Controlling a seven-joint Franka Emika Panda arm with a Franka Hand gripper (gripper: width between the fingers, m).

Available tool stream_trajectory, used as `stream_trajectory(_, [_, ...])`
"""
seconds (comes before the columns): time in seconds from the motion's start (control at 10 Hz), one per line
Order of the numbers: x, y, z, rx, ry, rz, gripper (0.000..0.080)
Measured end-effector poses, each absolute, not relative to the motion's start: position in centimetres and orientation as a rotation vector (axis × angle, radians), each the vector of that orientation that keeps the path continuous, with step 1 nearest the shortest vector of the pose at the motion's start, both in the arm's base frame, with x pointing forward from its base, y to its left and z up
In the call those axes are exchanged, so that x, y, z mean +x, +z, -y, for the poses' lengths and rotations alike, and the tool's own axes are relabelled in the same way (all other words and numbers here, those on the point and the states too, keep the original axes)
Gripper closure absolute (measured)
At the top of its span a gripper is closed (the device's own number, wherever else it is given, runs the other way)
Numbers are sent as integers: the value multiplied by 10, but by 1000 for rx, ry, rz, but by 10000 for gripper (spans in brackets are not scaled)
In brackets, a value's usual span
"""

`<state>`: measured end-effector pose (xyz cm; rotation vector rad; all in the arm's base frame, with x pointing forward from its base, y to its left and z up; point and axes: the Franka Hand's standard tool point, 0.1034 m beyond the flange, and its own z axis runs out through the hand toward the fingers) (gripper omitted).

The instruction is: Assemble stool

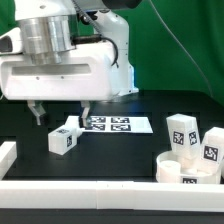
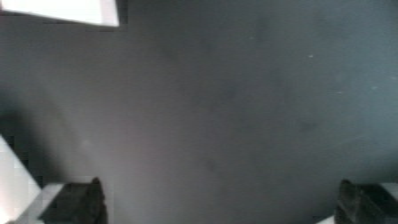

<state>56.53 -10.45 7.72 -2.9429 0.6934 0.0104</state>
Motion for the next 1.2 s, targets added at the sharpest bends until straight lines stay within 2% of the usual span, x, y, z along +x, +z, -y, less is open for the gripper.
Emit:
stream_trajectory(0.3, [564, 76, 106, -2943, 14, -699, 151])
stream_trajectory(0.6, [521, 49, 128, -2951, 62, -751, 151])
stream_trajectory(1.0, [515, 47, 122, -2925, 157, -747, 151])
stream_trajectory(1.2, [511, 45, 127, -2846, 388, -710, 151])
